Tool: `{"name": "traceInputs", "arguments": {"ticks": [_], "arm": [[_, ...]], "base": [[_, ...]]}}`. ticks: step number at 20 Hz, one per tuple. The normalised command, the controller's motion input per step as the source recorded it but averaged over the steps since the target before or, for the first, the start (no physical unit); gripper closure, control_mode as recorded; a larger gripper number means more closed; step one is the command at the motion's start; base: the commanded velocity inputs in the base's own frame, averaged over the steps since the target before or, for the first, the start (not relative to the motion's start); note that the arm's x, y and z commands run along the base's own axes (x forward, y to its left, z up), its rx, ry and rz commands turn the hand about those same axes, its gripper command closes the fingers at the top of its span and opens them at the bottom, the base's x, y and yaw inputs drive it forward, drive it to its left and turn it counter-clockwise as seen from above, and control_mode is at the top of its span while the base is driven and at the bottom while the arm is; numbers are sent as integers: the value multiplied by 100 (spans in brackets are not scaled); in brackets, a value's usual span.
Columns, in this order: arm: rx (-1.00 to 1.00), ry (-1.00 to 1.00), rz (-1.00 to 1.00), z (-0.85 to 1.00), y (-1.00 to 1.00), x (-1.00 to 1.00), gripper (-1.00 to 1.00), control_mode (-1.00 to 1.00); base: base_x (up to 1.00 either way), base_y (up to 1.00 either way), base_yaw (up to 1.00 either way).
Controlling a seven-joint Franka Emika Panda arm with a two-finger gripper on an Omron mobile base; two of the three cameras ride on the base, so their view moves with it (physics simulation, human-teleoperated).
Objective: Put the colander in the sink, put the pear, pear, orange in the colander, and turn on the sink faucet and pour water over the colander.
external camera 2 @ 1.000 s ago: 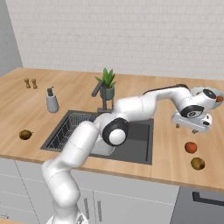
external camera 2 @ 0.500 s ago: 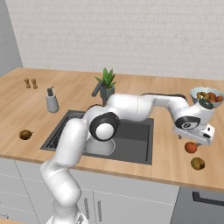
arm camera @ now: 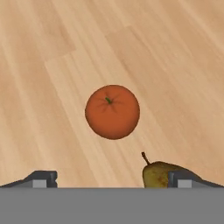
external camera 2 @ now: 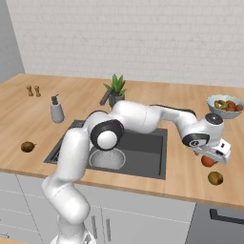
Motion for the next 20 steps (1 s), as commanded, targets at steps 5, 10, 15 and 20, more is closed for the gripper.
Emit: {"name": "traceInputs", "arguments": {"ticks": [5,10,15,20], "arm": [[-1,3,-2,1,-44,-20,-100,-100],[0,11,0,5,-43,-21,-100,-100],[0,9,0,0,-32,-28,-100,-100],[0,4,3,0,3,-27,-100,-100]], "base": [[0,0,0],[0,0,0],[0,0,0],[0,0,0]]}}
